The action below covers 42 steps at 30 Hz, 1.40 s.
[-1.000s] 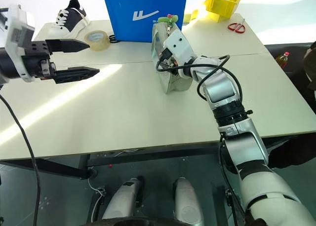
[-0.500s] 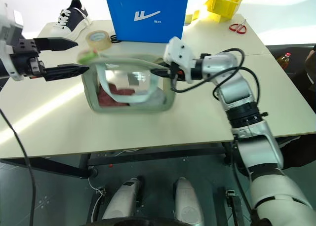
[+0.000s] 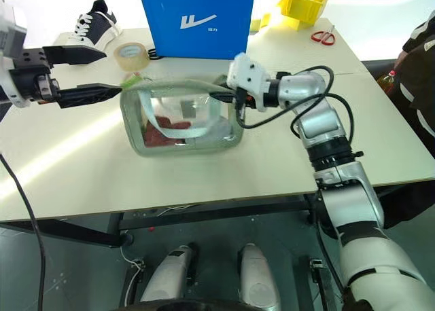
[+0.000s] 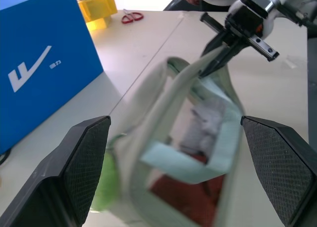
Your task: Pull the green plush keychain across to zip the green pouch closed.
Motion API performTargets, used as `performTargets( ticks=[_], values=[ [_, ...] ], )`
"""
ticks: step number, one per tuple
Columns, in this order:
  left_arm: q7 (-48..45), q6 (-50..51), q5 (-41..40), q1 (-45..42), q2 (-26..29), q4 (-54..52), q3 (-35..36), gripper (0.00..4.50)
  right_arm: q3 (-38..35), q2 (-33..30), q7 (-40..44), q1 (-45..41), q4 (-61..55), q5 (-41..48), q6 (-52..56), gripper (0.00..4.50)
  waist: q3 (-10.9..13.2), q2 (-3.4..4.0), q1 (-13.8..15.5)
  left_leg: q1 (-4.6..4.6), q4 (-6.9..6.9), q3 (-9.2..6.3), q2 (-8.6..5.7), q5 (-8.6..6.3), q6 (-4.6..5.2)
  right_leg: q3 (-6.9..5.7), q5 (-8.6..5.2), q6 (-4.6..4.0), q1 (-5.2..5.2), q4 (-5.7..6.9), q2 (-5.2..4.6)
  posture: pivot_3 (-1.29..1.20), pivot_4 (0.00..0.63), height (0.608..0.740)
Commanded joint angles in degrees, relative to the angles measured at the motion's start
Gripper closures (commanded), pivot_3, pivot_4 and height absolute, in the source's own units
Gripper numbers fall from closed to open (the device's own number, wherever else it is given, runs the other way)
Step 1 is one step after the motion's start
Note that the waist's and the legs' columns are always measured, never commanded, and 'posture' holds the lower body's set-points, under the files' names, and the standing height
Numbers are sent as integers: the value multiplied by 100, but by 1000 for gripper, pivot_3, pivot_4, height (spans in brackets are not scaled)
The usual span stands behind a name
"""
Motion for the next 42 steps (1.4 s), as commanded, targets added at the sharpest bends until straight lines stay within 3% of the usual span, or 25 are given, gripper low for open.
performTargets(
  ticks=[1, 12, 20, 27, 41, 42],
  values=[
    [-14, -108, 10, -185, 22, -25, 45, 0, -330, 62, -7, -294, -227, 246, -66, 4462, 0, 0, 12, 0, 0, -1, 0, 0, 0, 0, 0, 0, 0, 1, 0, 0, 150, 740],
    [42, -99, 10, -163, -54, -69, 20, 0, -189, 16, 399, -191, 698, -80, -717, 4462, 0, 0, 15, -1, 0, 0, -2, 0, -1, 0, 0, 0, 0, 0, 0, 0, 150, 740],
    [52, -63, 10, -157, -51, -73, 5, 0, -158, 247, 545, -162, 644, -14, -820, 4462, 0, 0, -44, -1, 0, -1, -2, 0, -1, 0, 0, 0, -1, 4, 0, 0, 150, 740],
    [88, 25, -50, -22, -34, -213, 52, 0, -1, 53, 704, -146, 1188, -429, -1438, 4462, 0, 0, -64, 0, 1, -1, -2, 0, -1, 0, 0, 0, 0, 6, 0, 0, 150, 740],
    [137, -41, -52, -36, -178, -204, -55, 0, -93, -153, 1198, -552, 1834, -352, -1913, 4462, 0, 0, -72, 1, 1, -1, -2, 0, -1, 0, 0, 0, 0, 6, 0, 0, 150, 740],
    [135, -47, -41, -57, -196, -187, -73, 0, -88, -149, 1204, -546, 1856, -370, -1947, 4097, 0, 0, -75, 1, 1, -1, -2, 0, -1, 0, 0, 0, 0, 7, 0, 0, 150, 740]
  ],
)
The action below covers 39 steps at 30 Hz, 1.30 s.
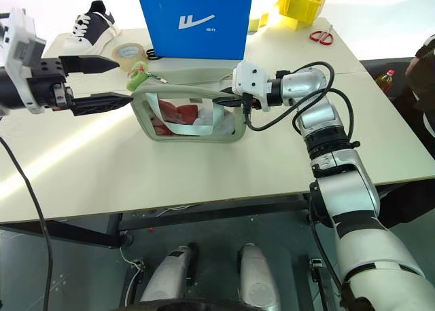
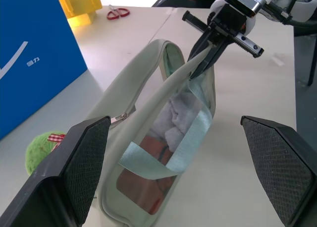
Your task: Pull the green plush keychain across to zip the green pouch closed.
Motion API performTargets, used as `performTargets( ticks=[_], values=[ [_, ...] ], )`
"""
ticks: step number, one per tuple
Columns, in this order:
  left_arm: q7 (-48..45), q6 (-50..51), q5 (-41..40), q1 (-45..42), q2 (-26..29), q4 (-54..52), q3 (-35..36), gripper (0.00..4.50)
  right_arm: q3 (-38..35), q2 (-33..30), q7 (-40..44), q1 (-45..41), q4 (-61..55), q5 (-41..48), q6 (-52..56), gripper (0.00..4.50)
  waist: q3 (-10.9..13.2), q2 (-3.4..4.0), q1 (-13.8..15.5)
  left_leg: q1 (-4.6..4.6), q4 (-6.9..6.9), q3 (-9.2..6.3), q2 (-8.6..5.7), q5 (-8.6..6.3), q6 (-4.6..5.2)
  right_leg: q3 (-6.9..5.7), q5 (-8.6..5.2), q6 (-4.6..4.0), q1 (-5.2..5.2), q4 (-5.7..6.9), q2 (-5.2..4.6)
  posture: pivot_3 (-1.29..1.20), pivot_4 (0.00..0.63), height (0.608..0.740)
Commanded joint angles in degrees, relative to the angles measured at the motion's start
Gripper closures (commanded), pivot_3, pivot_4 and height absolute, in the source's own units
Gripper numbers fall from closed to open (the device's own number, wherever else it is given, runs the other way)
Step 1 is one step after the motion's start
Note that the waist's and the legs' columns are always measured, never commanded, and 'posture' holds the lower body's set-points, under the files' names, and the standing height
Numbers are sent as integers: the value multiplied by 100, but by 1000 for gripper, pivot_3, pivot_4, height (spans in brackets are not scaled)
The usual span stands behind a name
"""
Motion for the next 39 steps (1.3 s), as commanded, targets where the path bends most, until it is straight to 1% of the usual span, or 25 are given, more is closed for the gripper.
performTargets(
  ticks=[1, 2, 5, 6, 9, 11, 13, 16, 21, 27, 32, 33, 35, 38, 39],
  values=[
    [2, -83, 4, -160, -9, -12, 62, 0, -99, -47, 89, -142, -13, -3, -167, 3643, 0, 0, -8, 0, 0, 0, 0, 0, 0, 0, 0, 0, 0, 1, 0, 0, 150, 740],
    [6, -77, 1, -158, -19, -23, 61, 0, -116, -65, 70, -142, -19, -12, -146, 3283, 0, 0, -12, 0, 0, 0, 0, 0, 0, 0, 0, 0, 0, 1, 0, 0, 150, 740],
    [9, -61, -2, -91, 2, -57, 129, 0, -213, -226, 45, -138, -198, -6, -26, 1771, 0, 0, -20, 0, 0, 0, 0, 0, 0, 0, 0, 0, 0, 1, 0, 0, 150, 740],
    [27, -55, 6, -21, 51, -34, 224, 0, -298, -354, 78, -107, -496, 88, 231, 1674, 0, 0, -20, 0, 0, 0, 0, 0, 0, 0, 0, 0, 0, 1, 0, 0, 150, 740],
    [56, -72, 38, 147, 128, 17, 393, 0, -437, -515, 123, 16, -1333, 384, 920, 1674, 2, 4, -17, -1, -1, 0, 0, 0, 0, 1, 0, 0, -2, 2, -1, 0, 150, 740],
    [80, -92, 31, 202, 109, -7, 409, 0, -405, -458, 55, 120, -1846, 482, 1290, 1674, 1, 2, -21, 0, -1, -1, 0, 0, 0, 0, 0, 0, -2, 4, -1, 0, 150, 740],
    [114, -104, 27, 185, 62, -26, 375, 0, -298, -374, -30, 199, -2112, 414, 1451, 1674, 1, 2, -35, 3, -1, -1, 2, 0, 0, 0, 0, 0, -2, 8, 0, 0, 150, 740],
    [153, -95, 7, 140, 24, -59, 329, 0, -146, -300, -106, 245, -2104, 196, 1356, 1674, 1, 2, -24, 13, -2, -1, 2, -1, 0, 0, -1, 0, 4, 13, 0, 0, 150, 740],
    [183, -15, -42, 272, 97, -183, 451, 0, 8, -473, -129, 174, -1727, -153, 1025, 1674, 1, 1, 27, 9, 1, 0, -2, 0, 0, 1, -1, 0, 3, 11, -3, 0, 150, 740],
    [227, 52, -100, 422, 170, -296, 581, 0, 44, -713, 54, 224, -1804, -231, 1024, 1674, 1, 1, 18, 9, 0, 0, -1, 0, 0, 1, -1, 0, 2, 12, -3, 0, 150, 740],
    [252, 18, -45, 378, 133, -249, 503, 0, 18, -872, 116, 202, -1646, -279, 959, 1674, 1, 1, 11, 9, 0, 0, -1, 0, 0, 1, -1, 0, 3, 12, -3, 0, 150, 740],
    [260, 14, -37, 351, 116, -239, 474, 0, 25, -868, 104, 202, -1599, -296, 923, 1904, 1, 1, 8, 9, 0, 0, -1, 0, 0, 1, -1, 0, 3, 11, -3, 0, 150, 740],
    [245, -9, -22, 300, 92, -203, 419, 0, 70, -841, 52, 193, -1476, -377, 818, 2553, 1, 1, 2, 9, 0, 0, -1, 0, 0, 1, -1, 0, 3, 11, -3, 0, 150, 740],
    [213, -24, -7, 238, 88, -164, 356, 0, 112, -797, -97, 142, -1237, -540, 563, 4143, 1, 1, -2, 9, 0, 0, -1, 0, 0, 1, -1, 0, 3, 11, -3, 0, 150, 740],
    [202, -19, -3, 214, 100, -135, 346, 0, 115, -796, -166, 99, -1146, -605, 428, 4463, 1, 1, -1, 9, 0, 0, -1, 0, 0, 1, -1, 0, 4, 11, -3, 0, 150, 740]
  ],
)
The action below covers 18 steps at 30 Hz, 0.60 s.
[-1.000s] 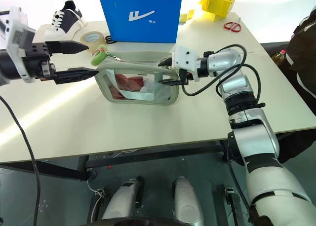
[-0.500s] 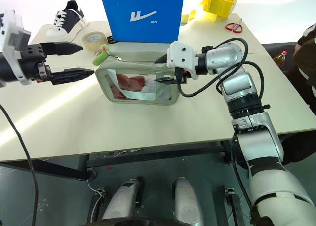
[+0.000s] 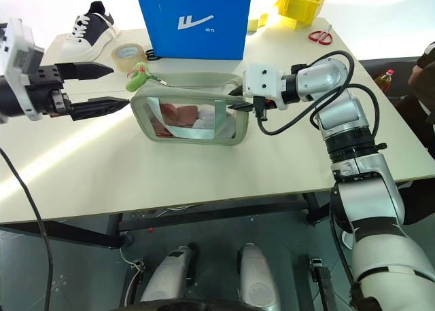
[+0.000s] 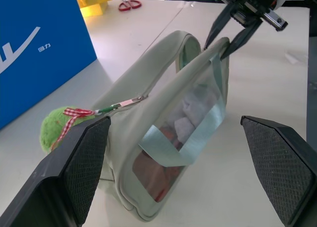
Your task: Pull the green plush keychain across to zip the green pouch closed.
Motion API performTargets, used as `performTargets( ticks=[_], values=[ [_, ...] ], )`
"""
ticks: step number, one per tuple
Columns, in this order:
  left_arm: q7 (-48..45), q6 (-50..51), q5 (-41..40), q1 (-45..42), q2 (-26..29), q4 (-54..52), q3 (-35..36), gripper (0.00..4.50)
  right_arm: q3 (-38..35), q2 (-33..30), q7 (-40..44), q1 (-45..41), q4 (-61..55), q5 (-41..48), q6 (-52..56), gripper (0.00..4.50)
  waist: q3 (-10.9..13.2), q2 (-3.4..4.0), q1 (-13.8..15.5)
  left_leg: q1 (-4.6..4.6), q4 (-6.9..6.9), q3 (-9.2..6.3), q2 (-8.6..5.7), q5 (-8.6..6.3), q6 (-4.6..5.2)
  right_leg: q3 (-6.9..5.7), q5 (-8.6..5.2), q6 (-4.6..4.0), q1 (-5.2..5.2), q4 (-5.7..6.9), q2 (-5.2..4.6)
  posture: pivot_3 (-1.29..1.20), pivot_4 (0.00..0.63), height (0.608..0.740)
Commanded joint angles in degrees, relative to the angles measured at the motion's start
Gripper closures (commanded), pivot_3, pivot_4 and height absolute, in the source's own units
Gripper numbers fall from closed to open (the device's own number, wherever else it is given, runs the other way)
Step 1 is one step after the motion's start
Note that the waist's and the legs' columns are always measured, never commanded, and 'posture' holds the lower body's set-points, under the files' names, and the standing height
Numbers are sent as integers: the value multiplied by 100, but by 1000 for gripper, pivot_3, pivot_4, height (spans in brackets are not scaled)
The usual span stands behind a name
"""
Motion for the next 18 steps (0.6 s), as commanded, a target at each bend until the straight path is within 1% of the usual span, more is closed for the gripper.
performTargets(
  ticks=[1, 5, 10, 12, 15, 18],
  values=[
    [-38, -98, 12, -181, 84, 47, 97, 0, -12, -30, -250, -248, 249, -239, -526, 4463, 0, 0, 0, 0, 0, 0, 0, 0, 0, 0, 0, 0, 0, 0, 0, 0, 150, 740],
    [-23, -76, 50, -204, 94, 310, 134, 0, 19, -79, -487, -458, 597, -506, -1148, 4463, 0, 0, -15, 0, -1, 0, 0, 0, 0, 0, 0, 0, 0, 0, 0, 0, 150, 740],
    [239, -377, 370, -129, -168, 936, 73, 0, -56, 39, -535, -466, 631, -417, -1213, 4463, 0, 0, -15, 0, -1, 0, 0, 0, 0, 0, 0, 0, 0, 0, 0, 0, 150, 740],
    [380, -630, 589, -139, -352, 1249, 5, 0, -55, 69, -541, -444, 614, -397, -1204, 4463, 0, 0, -16, 1, 0, 0, 0, 0, 0, 0, 0, 0, 0, 1, 1, 0, 150, 740],
    [781, -930, 884, -399, -799, 1975, -45, 0, -63, 102, -571, -435, 649, -391, -1175, 4463, 0, 0, -13, 2, 0, 0, 0, 0, 0, 0, 0, 0, 0, 4, 1, 0, 150, 740],
    [752, -1091, 964, -536, -1189, 2378, -151, 0, -77, 148, -568, -393, 625, -350, -1082, 4463, 0, 0, -17, 2, 1, -1, -1, 0, 0, 0, 0, 1, -1, 8, 1, 0, 150, 740]
  ],
)
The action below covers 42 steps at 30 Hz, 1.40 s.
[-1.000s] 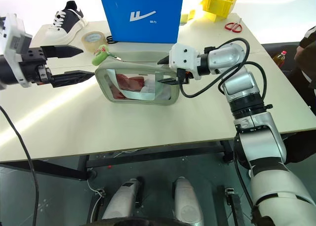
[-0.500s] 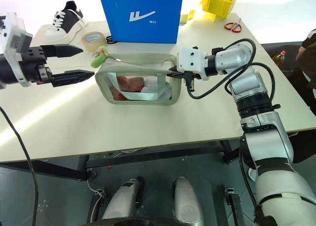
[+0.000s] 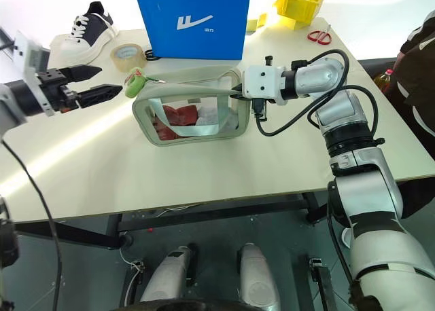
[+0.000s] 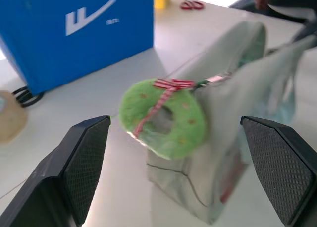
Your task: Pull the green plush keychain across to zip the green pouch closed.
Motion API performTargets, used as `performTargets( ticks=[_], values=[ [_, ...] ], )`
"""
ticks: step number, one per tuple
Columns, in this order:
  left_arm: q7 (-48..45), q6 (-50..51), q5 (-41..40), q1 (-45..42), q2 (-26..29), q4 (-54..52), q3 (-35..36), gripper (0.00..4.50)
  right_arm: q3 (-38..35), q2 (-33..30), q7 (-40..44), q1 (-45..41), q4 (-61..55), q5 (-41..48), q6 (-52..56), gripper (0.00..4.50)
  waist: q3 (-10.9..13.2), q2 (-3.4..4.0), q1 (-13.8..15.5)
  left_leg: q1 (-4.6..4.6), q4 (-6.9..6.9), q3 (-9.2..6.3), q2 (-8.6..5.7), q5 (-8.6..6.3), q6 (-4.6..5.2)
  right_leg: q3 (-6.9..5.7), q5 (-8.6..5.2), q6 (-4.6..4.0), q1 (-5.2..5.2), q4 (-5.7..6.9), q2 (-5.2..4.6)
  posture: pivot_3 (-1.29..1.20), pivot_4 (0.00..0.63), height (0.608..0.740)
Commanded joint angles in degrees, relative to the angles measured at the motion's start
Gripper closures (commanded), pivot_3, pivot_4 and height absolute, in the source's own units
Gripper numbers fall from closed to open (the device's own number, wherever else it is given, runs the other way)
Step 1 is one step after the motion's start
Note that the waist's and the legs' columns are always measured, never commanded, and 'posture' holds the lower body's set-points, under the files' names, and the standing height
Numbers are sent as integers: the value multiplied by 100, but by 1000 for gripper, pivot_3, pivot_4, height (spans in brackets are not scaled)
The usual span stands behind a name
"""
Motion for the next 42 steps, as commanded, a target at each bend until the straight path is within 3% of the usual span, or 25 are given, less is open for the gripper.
performTargets(
  ticks=[1, 4, 6, 9, 13, 14, 20, 28, 32, 38, 42],
  values=[
    [-48, -321, 140, -201, -263, 253, -99, 0, -125, 58, -73, -86, -141, 123, 72, 4463, 0, 0, -5, 0, 0, 0, -1, 0, 0, 0, 0, 0, -1, 0, -1, 0, 150, 740],
    [-40, -381, 209, -346, -476, 455, -158, 0, -130, 75, -61, -78, -179, 141, 124, 4463, 0, 0, -14, 0, 0, 0, 0, 0, 0, 1, 0, 0, -2, 6, -1, 0, 150, 740],
    [-191, -396, 256, -350, -488, 469, -245, 546, -140, 81, -62, -83, -213, 155, 173, 4500, 0, 0, -20, 1, 0, 0, 0, 0, -1, 1, 0, 0, -4, 8, 0, 0, 150, 740],
    [-238, -463, 341, -371, -482, 566, -245, 1860, -163, 90, -96, -97, -257, 174, 258, 4500, 0, 0, -14, 1, -1, 0, 0, 0, -1, 1, 0, 0, -5, 8, 0, 0, 150, 740],
    [-239, -577, 402, -523, -425, 729, -131, 4067, -172, 86, -102, -83, -322, 196, 332, 4500, 0, 0, -13, 1, 0, 0, 0, 0, -1, 1, 0, 0, -5, 9, 0, 0, 150, 740],
    [-256, -615, 431, -561, -398, 708, -137, 4438, -174, 84, -103, -73, -339, 199, 346, 4500, 0, 0, -12, 1, 0, 0, 0, 0, -1, 1, 0, 0, -5, 9, 0, 0, 150, 740],
    [-364, -480, 310, -1008, -420, 114, -236, 4438, -179, 103, -125, -54, -396, 213, 396, 4500, 0, 0, -7, 0, 0, 0, -1, 0, -1, 1, 0, 1, -5, 8, -1, 0, 150, 740],
    [-543, -626, 710, -875, -836, -601, -1141, 4438, -171, 144, -159, -80, -394, 199, 422, 4500, 0, 0, -8, 0, 1, 0, -2, 1, -2, 1, 0, 1, -3, 9, -1, 0, 150, 740],
    [-615, -919, 977, -745, -701, -495, -1230, 3095, -188, 123, -174, -41, -470, 205, 491, 4500, 0, 0, -22, 1, -2, 0, 0, 1, -2, 3, 0, 1, -11, 14, 1, 0, 150, 740],
    [-919, -668, 896, -763, -118, -684, -989, 30, -197, 80, -170, 74, -630, 222, 583, 4500, 0, 1, -13, 0, -1, 0, 0, 1, -2, 3, -1, 1, -11, 16, 1, 0, 150, 740],
    [-1363, -630, 819, -340, 500, -920, -890, 30, -201, 71, -187, 127, -713, 240, 626, 4500, 1, 2, -22, 1, -5, 1, 1, 1, -1, 5, -2, 1, -13, 16, 1, 0, 150, 740]
  ],
)
